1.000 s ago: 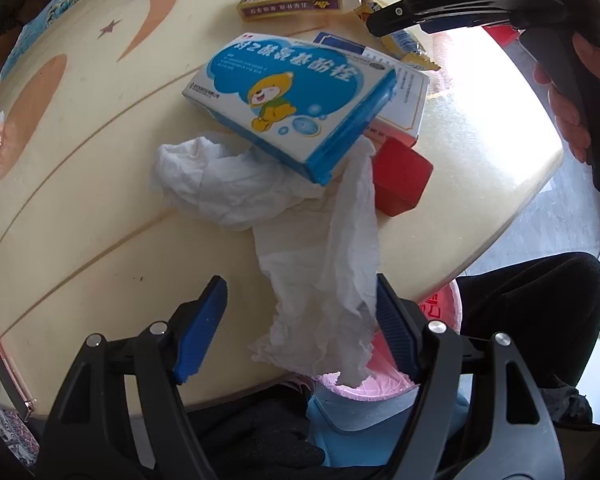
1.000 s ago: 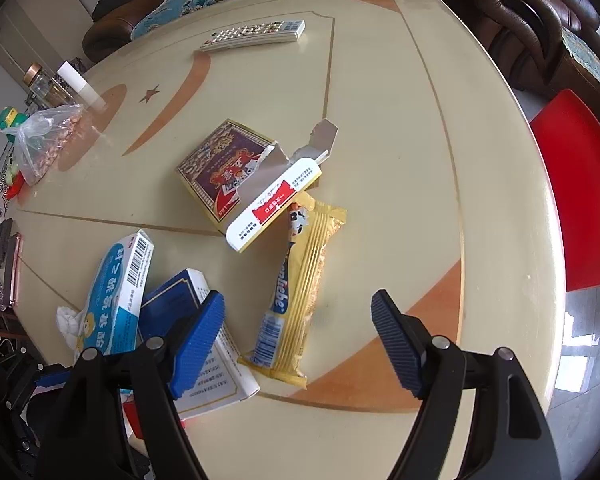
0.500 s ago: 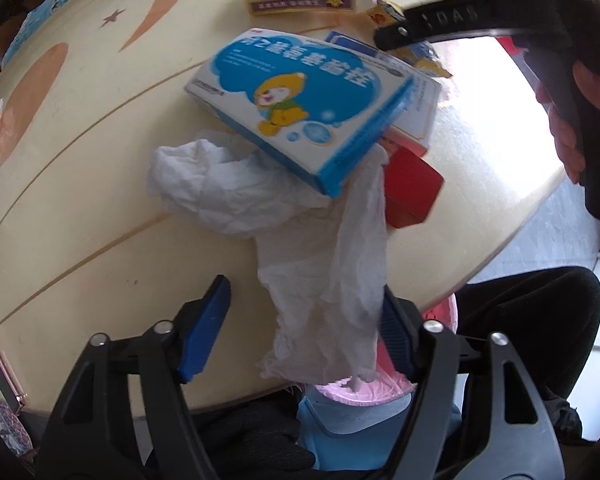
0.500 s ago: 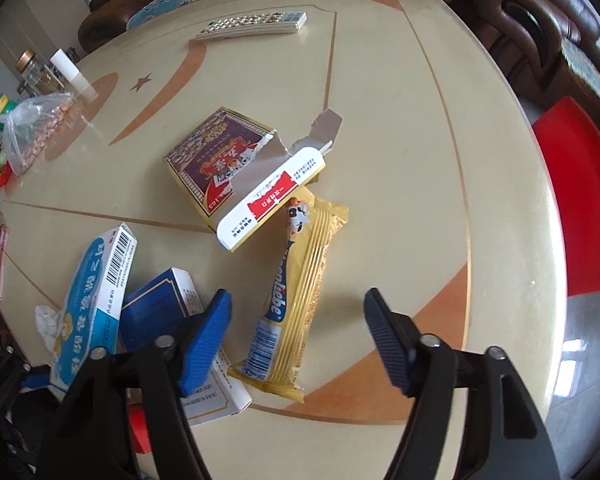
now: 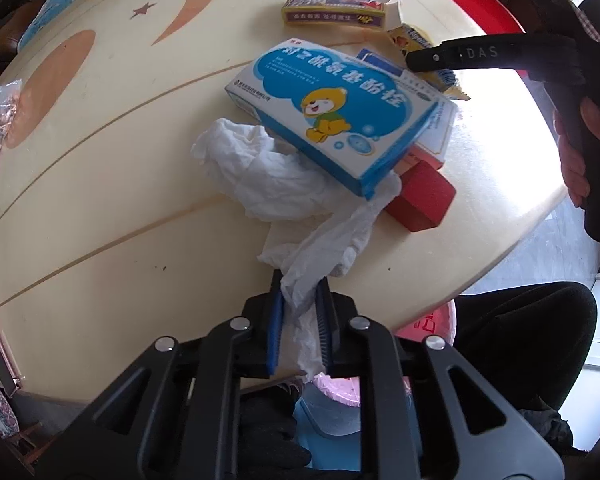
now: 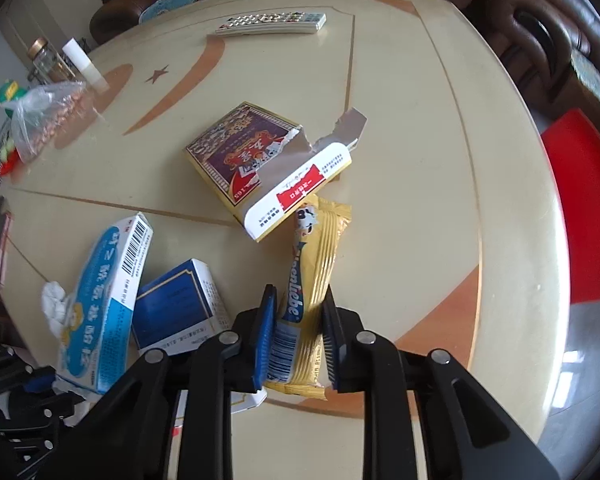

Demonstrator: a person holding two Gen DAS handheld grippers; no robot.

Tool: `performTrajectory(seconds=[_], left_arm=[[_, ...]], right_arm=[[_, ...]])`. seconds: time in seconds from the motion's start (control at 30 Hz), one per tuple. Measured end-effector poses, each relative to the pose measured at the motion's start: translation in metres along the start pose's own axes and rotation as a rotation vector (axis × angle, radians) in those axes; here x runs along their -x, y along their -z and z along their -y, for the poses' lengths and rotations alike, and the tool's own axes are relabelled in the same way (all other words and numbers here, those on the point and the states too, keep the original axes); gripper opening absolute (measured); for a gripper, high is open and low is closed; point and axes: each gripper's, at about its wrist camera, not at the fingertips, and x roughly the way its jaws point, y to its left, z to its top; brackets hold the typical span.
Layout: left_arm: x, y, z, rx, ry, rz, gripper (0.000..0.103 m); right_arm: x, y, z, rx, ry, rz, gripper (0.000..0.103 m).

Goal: Collect trash
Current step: 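Grasp the white tissue with the left tool while the right tool grasps the yellow snack bar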

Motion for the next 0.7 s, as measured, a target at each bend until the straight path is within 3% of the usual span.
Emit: performTrajectory(seconds=[0.7], left_arm=[[0.049,0.011,-0.013,0.045,-0.018,0.109,0.015]], right_arm=[[0.037,0.009,0.011,-0.062,-0.013,0.048,0.021]])
